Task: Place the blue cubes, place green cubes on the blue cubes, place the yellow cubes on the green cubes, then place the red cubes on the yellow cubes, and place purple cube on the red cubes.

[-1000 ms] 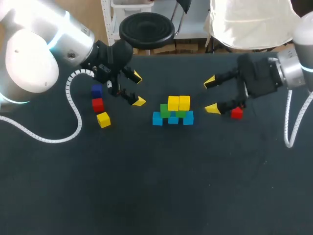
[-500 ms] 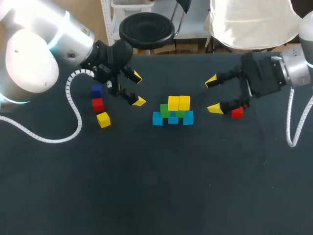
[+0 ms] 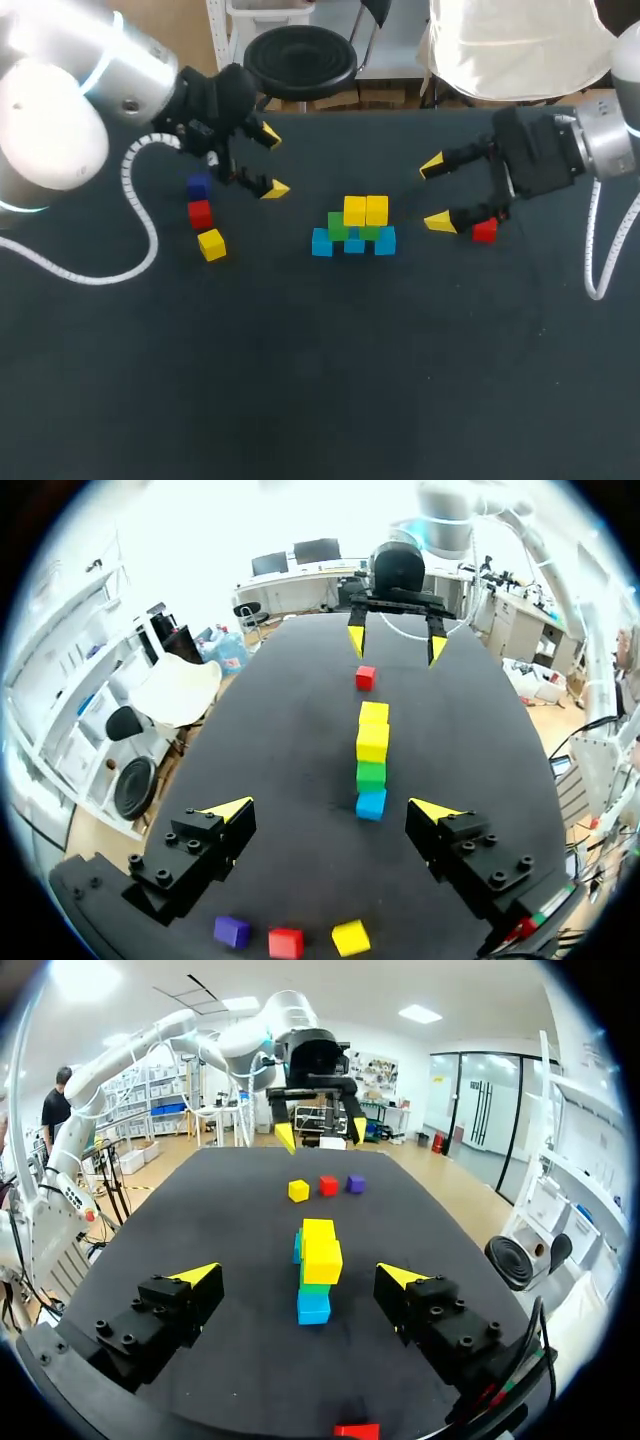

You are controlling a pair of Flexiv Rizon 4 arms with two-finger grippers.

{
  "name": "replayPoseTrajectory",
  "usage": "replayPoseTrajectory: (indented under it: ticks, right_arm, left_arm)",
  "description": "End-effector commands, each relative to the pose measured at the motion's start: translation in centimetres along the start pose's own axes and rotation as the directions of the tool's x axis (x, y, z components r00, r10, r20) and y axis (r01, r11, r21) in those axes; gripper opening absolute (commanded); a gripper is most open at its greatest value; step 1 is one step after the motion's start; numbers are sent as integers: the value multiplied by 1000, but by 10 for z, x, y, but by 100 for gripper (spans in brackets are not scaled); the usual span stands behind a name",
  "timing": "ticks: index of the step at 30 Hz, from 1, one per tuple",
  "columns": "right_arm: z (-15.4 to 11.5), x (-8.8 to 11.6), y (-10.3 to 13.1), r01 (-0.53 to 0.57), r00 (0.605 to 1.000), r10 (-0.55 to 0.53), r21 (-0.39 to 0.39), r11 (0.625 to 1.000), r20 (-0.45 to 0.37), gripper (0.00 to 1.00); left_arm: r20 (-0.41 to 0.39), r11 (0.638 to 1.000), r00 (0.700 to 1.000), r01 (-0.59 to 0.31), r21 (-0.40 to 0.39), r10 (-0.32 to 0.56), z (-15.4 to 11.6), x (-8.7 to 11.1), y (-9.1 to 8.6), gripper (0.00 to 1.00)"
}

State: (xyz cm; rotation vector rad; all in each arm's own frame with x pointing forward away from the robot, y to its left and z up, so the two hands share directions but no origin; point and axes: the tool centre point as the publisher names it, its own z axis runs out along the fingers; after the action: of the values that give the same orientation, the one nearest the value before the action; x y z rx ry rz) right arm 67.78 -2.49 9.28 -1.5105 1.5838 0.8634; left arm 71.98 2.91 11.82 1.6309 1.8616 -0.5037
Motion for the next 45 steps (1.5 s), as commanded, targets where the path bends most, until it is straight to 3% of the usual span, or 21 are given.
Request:
replayPoseTrajectory:
  ticks: [1, 4, 11, 15, 38, 45]
  right_arm:
    - [0, 0, 0, 1, 1000, -1, 0, 1000, 2, 100]
    - [0, 0, 0, 1, 1000, -1, 0, 1000, 2, 100]
    - [0, 0, 0, 1, 1000, -1, 0, 1000, 2, 100]
    - [0, 0, 0, 1, 1000, -1, 0, 1000, 2, 100]
    - [0, 0, 0, 1, 1000, -1, 0, 1000, 2, 100]
    - [0, 0, 0, 1, 1000, -1, 0, 1000, 2, 100]
  left_arm:
    - [-10, 996, 1000, 13, -91, -14, -39, 14, -39, 100]
    - [-61, 995, 998, 22, -102, -28, -43, 24, -52, 100]
    - [-100, 990, 988, 112, -85, -120, -53, 55, -87, 100]
    - [-106, 992, 987, 119, -51, -124, -56, 71, -101, 100]
    - [-82, 993, 991, 102, -51, -106, -57, 71, -105, 100]
    - [-81, 989, 986, 142, -35, -144, -62, 105, -125, 100]
